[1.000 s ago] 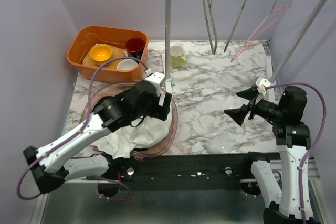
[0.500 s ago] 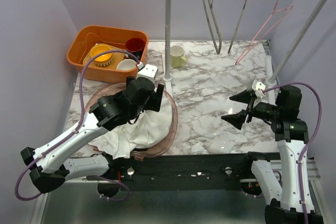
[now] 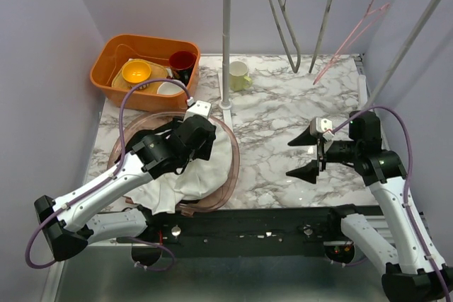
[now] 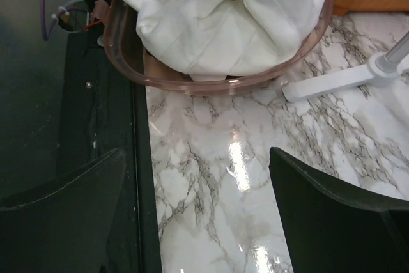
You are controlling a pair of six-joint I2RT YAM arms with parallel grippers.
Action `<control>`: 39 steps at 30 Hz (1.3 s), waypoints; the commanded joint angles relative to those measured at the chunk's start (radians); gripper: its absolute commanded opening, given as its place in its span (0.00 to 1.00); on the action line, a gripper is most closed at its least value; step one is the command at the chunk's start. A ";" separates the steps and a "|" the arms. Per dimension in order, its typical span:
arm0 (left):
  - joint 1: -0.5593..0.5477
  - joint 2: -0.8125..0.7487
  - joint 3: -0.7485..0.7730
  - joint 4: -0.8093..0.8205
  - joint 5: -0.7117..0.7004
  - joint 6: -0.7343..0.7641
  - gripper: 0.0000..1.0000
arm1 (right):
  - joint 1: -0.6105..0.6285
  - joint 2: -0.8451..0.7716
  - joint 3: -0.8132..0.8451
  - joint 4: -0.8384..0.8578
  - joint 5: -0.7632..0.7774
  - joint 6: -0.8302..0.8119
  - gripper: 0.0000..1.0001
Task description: Place the skirt on the hanger
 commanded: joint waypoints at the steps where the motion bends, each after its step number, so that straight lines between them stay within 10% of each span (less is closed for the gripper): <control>1: 0.003 -0.013 -0.027 -0.013 -0.049 -0.067 0.75 | 0.065 0.034 -0.011 0.040 0.064 -0.010 1.00; 15: 0.005 0.000 -0.050 -0.145 -0.096 -0.125 0.66 | 0.286 0.143 0.063 0.035 0.190 -0.042 1.00; 21: 0.005 0.027 -0.034 -0.202 -0.141 -0.137 0.52 | 0.454 0.264 0.163 0.084 0.270 0.045 1.00; 31: 0.011 -0.038 0.000 -0.193 -0.151 -0.111 0.02 | 0.606 0.527 0.391 0.204 0.428 0.228 1.00; 39: 0.023 -0.102 0.026 -0.165 -0.121 -0.087 0.00 | 0.678 0.678 0.546 0.265 0.567 0.367 1.00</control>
